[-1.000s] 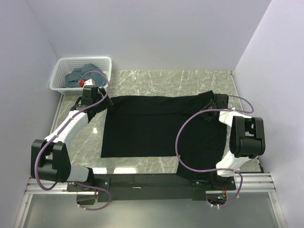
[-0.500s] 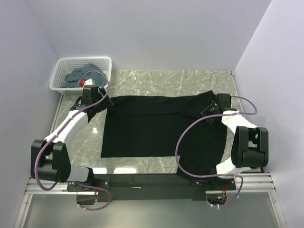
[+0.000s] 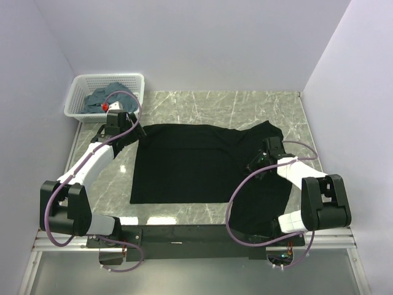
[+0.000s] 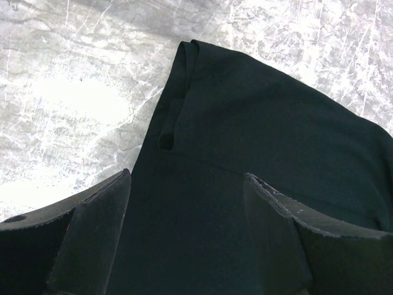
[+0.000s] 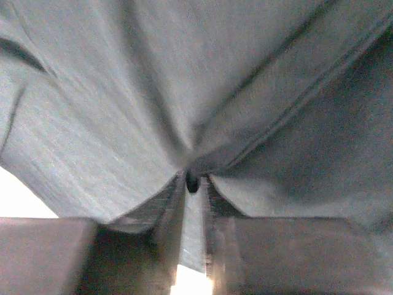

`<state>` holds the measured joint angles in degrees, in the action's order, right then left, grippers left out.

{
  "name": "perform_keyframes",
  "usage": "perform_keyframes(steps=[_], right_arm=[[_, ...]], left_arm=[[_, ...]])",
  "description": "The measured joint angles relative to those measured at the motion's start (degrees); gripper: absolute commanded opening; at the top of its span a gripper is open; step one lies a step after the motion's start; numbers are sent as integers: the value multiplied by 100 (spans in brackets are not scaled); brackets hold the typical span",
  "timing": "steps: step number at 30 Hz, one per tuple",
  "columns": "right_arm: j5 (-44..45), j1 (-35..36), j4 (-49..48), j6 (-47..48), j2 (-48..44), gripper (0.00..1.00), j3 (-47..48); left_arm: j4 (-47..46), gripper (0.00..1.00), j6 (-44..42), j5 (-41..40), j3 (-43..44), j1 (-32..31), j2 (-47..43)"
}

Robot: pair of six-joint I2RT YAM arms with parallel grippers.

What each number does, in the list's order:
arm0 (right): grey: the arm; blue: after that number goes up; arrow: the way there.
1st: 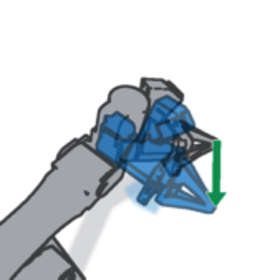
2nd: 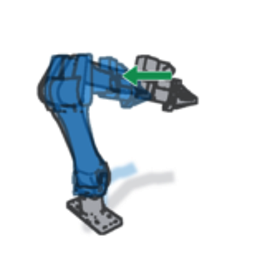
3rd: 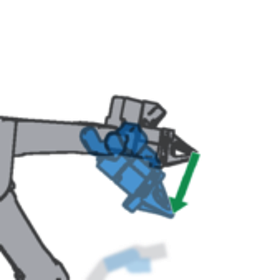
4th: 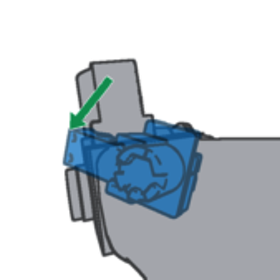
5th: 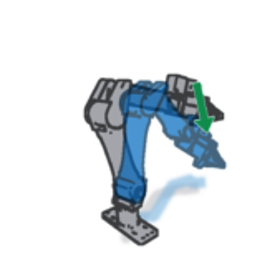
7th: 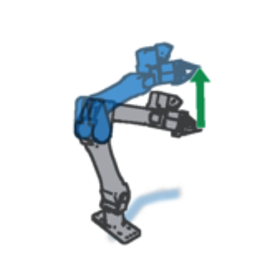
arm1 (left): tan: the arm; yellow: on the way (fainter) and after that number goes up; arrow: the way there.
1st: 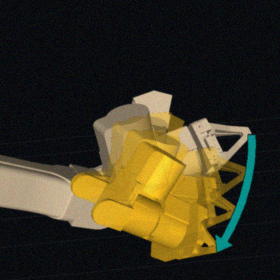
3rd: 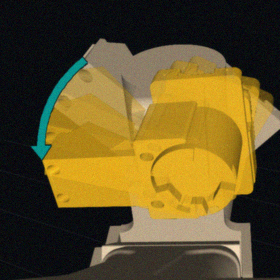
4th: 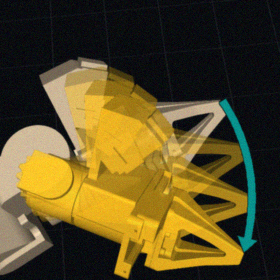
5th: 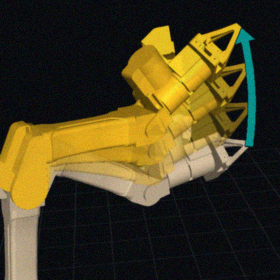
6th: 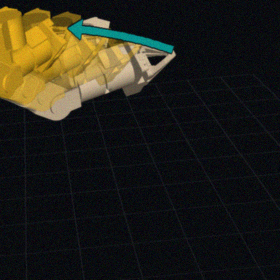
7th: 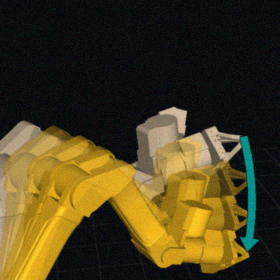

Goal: Fold and stack the t-shirts
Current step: Fold the tshirt

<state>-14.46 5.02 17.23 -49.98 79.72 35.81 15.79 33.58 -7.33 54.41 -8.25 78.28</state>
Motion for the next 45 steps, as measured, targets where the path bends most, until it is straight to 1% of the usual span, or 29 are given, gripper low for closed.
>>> perform_keyframes(steps=[3, 6, 10, 13, 16, 18, 22, 29, 35, 45], right_arm=[[-22, 101, 44, -15, 2, 40, -42], [42, 109, 116, 79, -15, 46, -9], [595, -103, 514, 387, -369, 49, 225], [1141, -603, 601, 636, -811, 51, 476], [1515, -1193, 474, 732, -1073, 49, 573], [1637, -1432, 334, 776, -1051, 45, 603], [1572, -1460, -11, 887, -455, 44, 984], [1381, -1530, -490, 1250, 1174, 44, 2308], [1506, -1779, -350, 1786, 2168, 48, 3034], [1502, -1947, 109, 2470, 3206, 49, 4105]], left_arm=[[2, 80, 0, 0, 4, 0, 0], [9, 80, -2, 0, 4, 0, 0], [24, 80, 0, 0, 4, 0, 0], [31, 81, 0, 2, 4, 0, 0], [42, 81, 0, 4, 4, 0, 0], [42, 81, 0, 20, 4, 0, 0], [42, 81, -2, 42, 4, 0, 0], [68, 81, -50, -7, 4, 0, 0], [131, 81, -107, -26, 7, 0, 7], [149, 81, -146, -140, 70, 0, 79]])
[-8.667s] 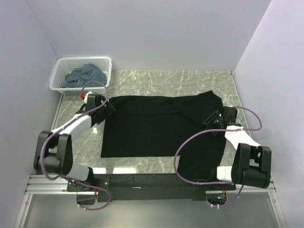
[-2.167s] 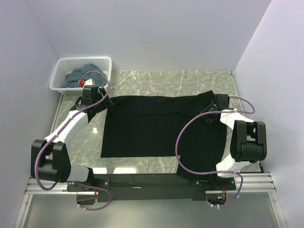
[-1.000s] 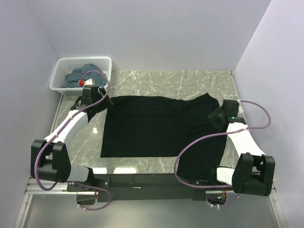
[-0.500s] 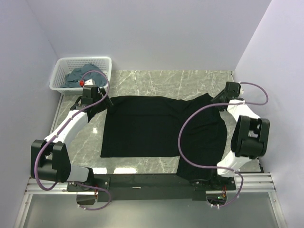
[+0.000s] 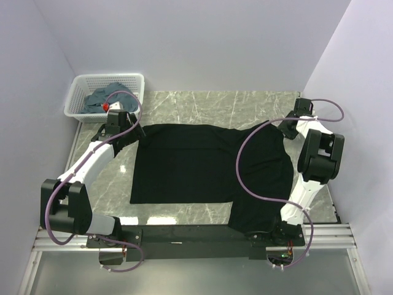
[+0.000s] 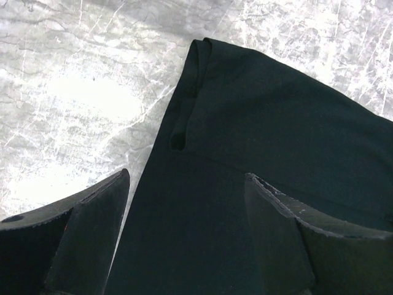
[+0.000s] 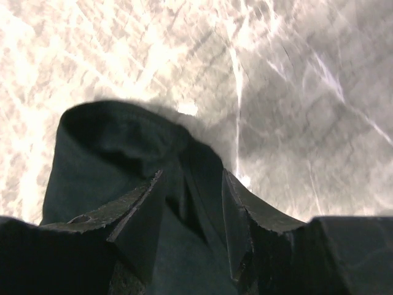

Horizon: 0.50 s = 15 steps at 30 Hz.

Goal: Fold and stack the t-shirts
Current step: Fold the tshirt

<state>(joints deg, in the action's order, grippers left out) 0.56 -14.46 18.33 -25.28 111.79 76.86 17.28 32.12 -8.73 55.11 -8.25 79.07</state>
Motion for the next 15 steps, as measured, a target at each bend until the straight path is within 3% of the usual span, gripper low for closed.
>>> perform_keyframes(steps=[6, 9, 11, 14, 15], right_arm=[[-111, -15, 317, 153, 485, 45, 531], [-125, -17, 531, 201, 713, 33, 815], [-125, -17, 627, 247, 876, 14, 1016], [-118, -26, 798, 264, 1071, 0, 1316], [-116, -35, 837, 264, 1128, 0, 1403]], left_arm=[[13, 81, -2, -15, 20, 0, 50], [17, 81, -4, -17, 20, 0, 68], [20, 81, -7, -17, 20, 0, 76], [20, 81, -17, -22, 24, 2, 111], [20, 81, -20, -22, 26, 2, 131]])
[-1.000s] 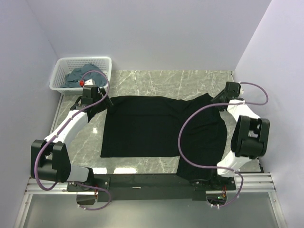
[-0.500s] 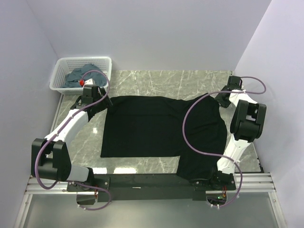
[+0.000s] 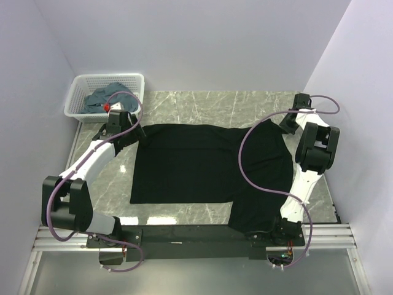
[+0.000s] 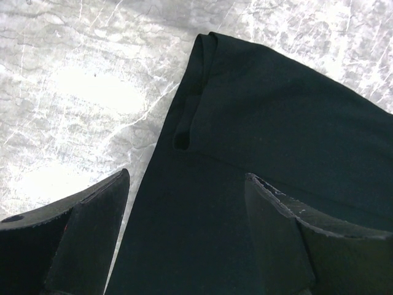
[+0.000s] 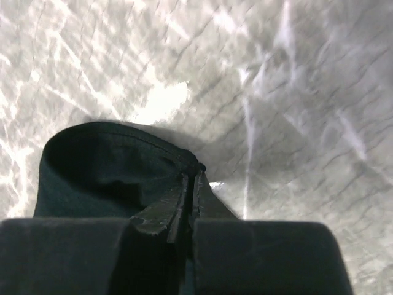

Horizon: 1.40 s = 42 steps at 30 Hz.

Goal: Fold and stack the t-shirts
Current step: Fold the tshirt

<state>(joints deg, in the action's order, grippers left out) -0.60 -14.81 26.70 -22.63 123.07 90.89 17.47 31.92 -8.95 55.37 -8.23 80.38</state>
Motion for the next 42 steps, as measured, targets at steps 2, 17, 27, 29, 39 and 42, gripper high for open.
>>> perform_keyframes(steps=[2, 17, 27, 29, 39, 42], right_arm=[[52, -33, 122, -20, 83, 0, 186], [92, -586, 374, -345, 264, 43, 520], [-55, -310, 315, -968, -1292, 45, -940], [-105, -247, 205, -1123, -1729, 44, -1344], [-356, -232, -96, -1504, -2516, 44, -2503], [-262, -234, -87, -1495, -2516, 46, -2503]], left_arm=[[2, 81, -2, -2, 0, 0, 22], [-33, 85, 26, -9, 28, 98, 306], [-55, 83, 374, 520, 492, 173, 1117], [-74, 83, 444, 612, 584, 136, 1233], [-168, 77, 627, 815, 796, -26, 1860], [-168, 77, 623, 828, 870, -44, 1991]])
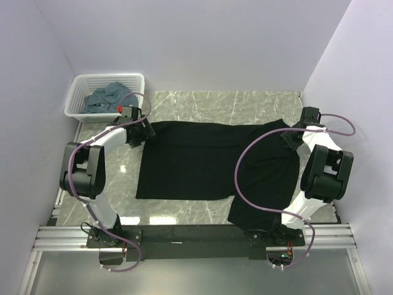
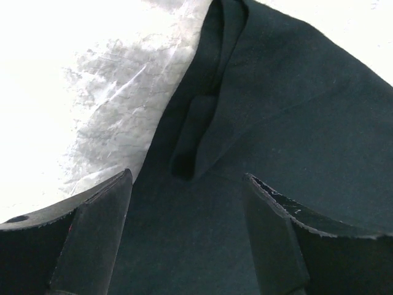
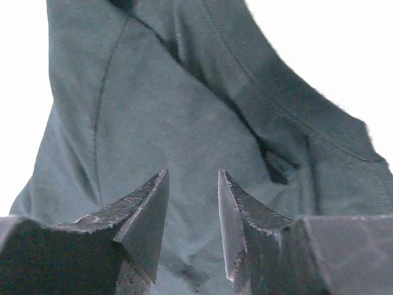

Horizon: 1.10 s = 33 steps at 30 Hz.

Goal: Fold and stack the t-shirts
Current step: Fold the tshirt

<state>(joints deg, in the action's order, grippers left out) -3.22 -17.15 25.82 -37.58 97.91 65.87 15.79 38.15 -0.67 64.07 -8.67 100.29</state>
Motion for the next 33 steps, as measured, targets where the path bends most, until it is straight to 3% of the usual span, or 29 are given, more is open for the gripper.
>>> perform_keyframes(steps=[4, 17, 22, 33], right_arm=[[114, -33, 66, 131, 81, 52, 24], [378, -129, 282, 573, 479, 53, 201], [549, -205, 343, 664, 437, 59, 199], [146, -330, 175, 1075, 267, 60, -17]], left_arm=[[-4, 78, -7, 4, 90, -26, 44], [-7, 79, -155, 4, 92, -72, 66], [-2, 79, -210, 4, 107, -116, 70], [0, 79, -306, 4, 232, -188, 70]])
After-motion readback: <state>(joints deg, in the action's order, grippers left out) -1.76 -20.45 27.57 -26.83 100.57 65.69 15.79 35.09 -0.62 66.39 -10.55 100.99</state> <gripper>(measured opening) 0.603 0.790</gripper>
